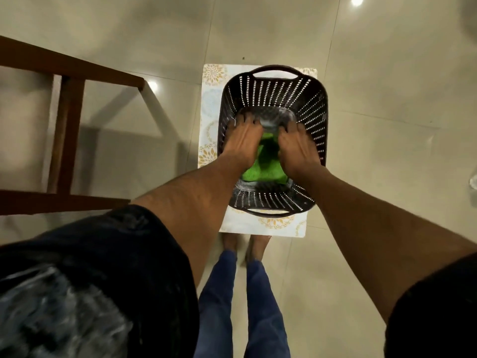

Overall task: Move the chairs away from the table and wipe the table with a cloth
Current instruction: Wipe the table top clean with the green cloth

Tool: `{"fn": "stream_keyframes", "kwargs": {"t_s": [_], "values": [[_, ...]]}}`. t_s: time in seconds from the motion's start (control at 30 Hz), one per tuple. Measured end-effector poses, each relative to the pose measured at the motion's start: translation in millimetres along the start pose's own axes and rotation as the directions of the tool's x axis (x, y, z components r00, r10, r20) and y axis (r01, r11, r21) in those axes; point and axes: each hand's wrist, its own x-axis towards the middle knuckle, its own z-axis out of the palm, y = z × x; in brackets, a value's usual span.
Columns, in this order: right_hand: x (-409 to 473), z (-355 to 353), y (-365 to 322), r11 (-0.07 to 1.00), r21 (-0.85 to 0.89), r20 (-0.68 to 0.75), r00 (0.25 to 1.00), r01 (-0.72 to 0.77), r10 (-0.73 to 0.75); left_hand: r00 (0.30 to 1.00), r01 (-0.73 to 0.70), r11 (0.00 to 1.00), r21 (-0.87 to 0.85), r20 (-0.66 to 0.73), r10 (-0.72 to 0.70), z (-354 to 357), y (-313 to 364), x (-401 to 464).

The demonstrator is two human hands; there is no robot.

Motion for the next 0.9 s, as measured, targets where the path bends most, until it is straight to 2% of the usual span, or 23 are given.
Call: {"fn": "stream_keyframes", "kwargs": {"t_s": [0.13, 0.23, 0.37, 0.47, 0.57, 0.73, 0.83, 0.9], "values": [[-29.6, -24.7, -3.8, 0.998, 0.05, -0.027, 0.999, 0.038, -0.037, 1.0, -0.004, 0.975, -0.222, -0.008, 0.002, -23.3, -2.9, -30.8], [-69.4, -72.4, -7.3, 0.985, 0.161, -0.054, 0.997, 0.062, -0.054, 0.999, 0.033, 0.932, -0.362, -0.019, -0.042, -75.0, 2.8, -69.6], [-119.1, -142.3, -10.9, 0.924, 0.38, -0.135, 0.991, 0.033, 0.02, 0.99, 0.1, 0.816, -0.57, -0.022, -0.137, -149.9, 8.5, -125.1], [-145.9, -201.6, -17.4, 0.839, 0.543, -0.128, 0.988, -0.002, 0.086, 0.966, 0.089, 0.662, -0.744, -0.097, -0.239, -202.0, 7.0, -157.7], [-167.8, -267.8, -30.8, 0.733, 0.68, -0.167, 0.977, 0.018, 0.132, 0.901, 0.03, 0.494, -0.869, -0.19, -0.389, -263.8, 1.4, -189.1], [-182.2, -340.2, -64.6, 0.58, 0.809, -0.193, 0.975, 0.094, 0.111, 0.827, -0.016, 0.146, -0.989, -0.095, -0.554, -323.7, -12.0, -228.6], [-186.2, -377.6, -93.6, 0.574, 0.794, -0.269, 0.962, 0.201, 0.035, 0.768, -0.065, 0.124, -0.99, -0.129, -0.627, -355.2, -20.5, -253.8], [-195.1, -400.5, -113.4, 0.579, 0.761, -0.318, 0.946, 0.292, -0.059, 0.719, -0.077, 0.173, -0.982, -0.175, -0.672, -374.2, -26.4, -273.3]]}}
